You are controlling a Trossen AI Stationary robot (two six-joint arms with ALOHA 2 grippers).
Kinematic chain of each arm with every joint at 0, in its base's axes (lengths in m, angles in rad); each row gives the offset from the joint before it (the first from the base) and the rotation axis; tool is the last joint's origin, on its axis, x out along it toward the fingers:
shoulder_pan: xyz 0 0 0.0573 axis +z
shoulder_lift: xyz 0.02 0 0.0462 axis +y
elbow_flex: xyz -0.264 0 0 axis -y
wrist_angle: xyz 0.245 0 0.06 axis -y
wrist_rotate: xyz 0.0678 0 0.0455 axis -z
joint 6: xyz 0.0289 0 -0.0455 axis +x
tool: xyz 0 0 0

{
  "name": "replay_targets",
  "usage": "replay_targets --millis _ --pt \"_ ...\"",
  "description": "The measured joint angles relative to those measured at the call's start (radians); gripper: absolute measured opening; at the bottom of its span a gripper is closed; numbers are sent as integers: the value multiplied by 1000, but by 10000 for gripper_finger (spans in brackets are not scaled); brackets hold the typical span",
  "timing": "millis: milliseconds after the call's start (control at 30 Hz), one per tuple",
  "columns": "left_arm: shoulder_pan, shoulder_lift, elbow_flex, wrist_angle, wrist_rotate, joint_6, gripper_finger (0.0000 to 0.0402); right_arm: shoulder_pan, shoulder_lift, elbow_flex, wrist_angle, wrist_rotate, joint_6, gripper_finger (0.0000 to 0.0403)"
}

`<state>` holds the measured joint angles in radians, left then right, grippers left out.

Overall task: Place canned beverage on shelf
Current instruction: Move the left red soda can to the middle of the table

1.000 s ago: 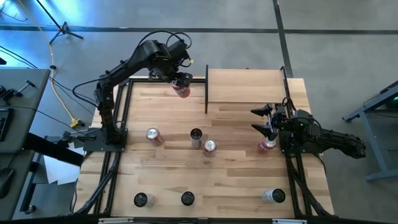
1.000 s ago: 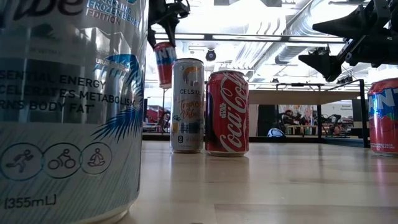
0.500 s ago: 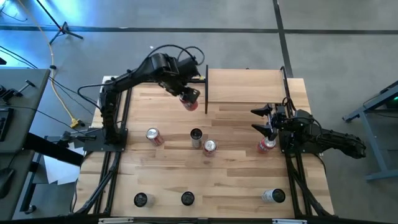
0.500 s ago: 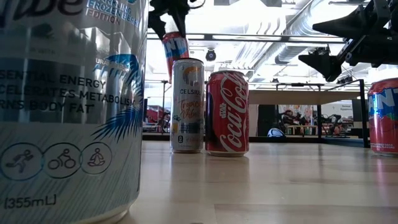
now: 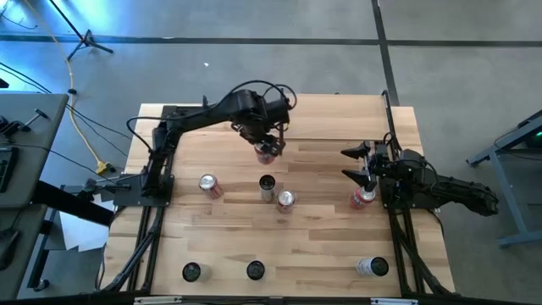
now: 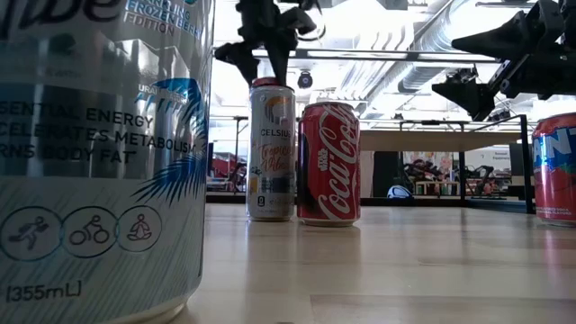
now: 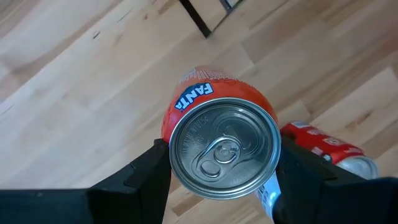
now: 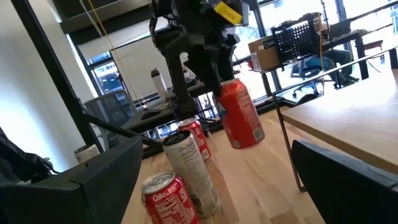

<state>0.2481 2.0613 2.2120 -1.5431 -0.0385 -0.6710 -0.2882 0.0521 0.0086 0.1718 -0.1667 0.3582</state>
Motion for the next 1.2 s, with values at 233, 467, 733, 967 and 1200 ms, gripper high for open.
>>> replay_targets --millis 233,467,733,967,1200 --pt "-1 54 0 8 1 -42 212 0 0 0 -4 0 0 399" --pt "-1 110 0 25 8 -61 212 0 0 0 -12 0 0 399" --pt "6 171 0 53 8 -52 212 0 0 0 -18 0 0 399" --pt "7 178 -27 105 12 -42 212 0 0 0 -27 0 0 399" --pt "6 177 -27 112 8 -34 213 0 0 0 -35 0 0 399"
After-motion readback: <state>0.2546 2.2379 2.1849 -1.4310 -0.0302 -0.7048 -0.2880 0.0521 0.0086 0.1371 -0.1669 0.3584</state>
